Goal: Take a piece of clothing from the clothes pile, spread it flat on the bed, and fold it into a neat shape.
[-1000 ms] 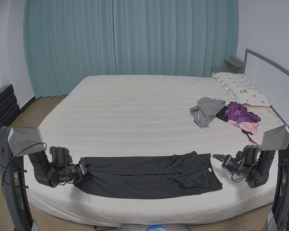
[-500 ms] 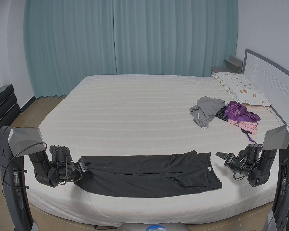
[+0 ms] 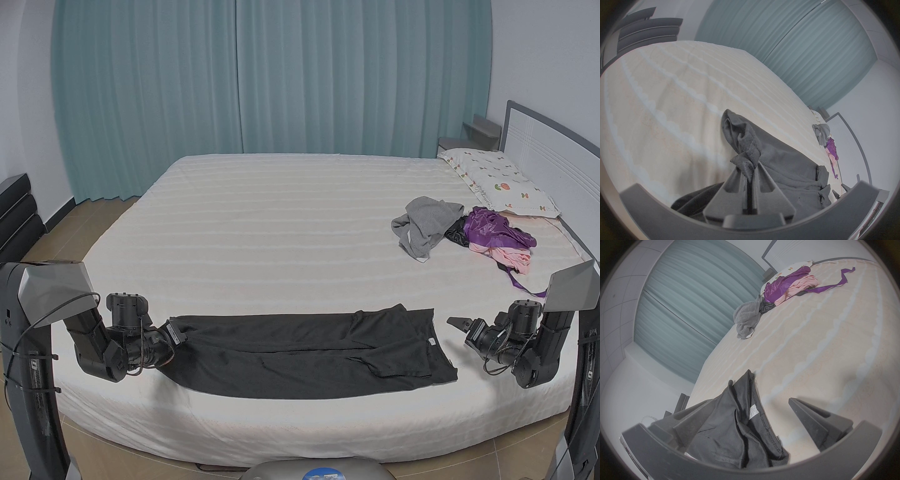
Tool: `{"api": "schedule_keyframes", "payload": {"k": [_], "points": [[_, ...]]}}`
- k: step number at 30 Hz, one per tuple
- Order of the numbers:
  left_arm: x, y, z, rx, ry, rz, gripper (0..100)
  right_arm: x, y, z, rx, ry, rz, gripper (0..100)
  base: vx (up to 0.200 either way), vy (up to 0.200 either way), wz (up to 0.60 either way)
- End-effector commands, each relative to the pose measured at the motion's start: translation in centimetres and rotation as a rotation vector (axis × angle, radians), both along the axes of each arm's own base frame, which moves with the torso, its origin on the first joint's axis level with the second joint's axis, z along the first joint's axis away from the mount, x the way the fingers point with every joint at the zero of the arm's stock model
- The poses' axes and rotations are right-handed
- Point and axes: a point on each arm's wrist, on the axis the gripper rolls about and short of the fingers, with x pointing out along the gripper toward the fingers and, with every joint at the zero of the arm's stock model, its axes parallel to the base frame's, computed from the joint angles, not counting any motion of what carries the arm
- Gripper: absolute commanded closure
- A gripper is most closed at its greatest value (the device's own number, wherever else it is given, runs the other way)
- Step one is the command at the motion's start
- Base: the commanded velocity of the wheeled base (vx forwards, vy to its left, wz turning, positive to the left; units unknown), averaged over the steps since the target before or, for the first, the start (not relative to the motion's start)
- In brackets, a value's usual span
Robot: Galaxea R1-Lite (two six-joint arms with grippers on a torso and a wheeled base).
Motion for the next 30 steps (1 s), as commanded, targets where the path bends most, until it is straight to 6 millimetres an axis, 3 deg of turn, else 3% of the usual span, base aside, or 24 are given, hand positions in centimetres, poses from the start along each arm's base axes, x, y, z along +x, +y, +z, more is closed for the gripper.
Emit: {"api": "schedule_keyframes", "payload": {"k": [1,7,19,30], "points": [[0.0,-0.2,0.2,-0.001,-0.008,-0.007,100,-0.1,0.0,-0.1,0.000,0.005,0.000,0,0.000,-0.200,0.00],[-0.3,-0.6,0.3,0.000,-0.007,-0.017,100,-0.1,0.1,-0.1,0.001,0.008,0.001,0,0.000,-0.200,0.00],[-1.1,-2.4,2.6,-0.030,-0.041,-0.007,100,-0.3,0.2,-0.1,0.001,0.012,0.006,0,0.000,-0.200,0.00],[-1.2,-5.9,3.8,-0.025,-0.073,-0.047,100,-0.4,0.3,-0.2,0.001,0.015,0.009,0,0.000,-0.200,0.00]]}}
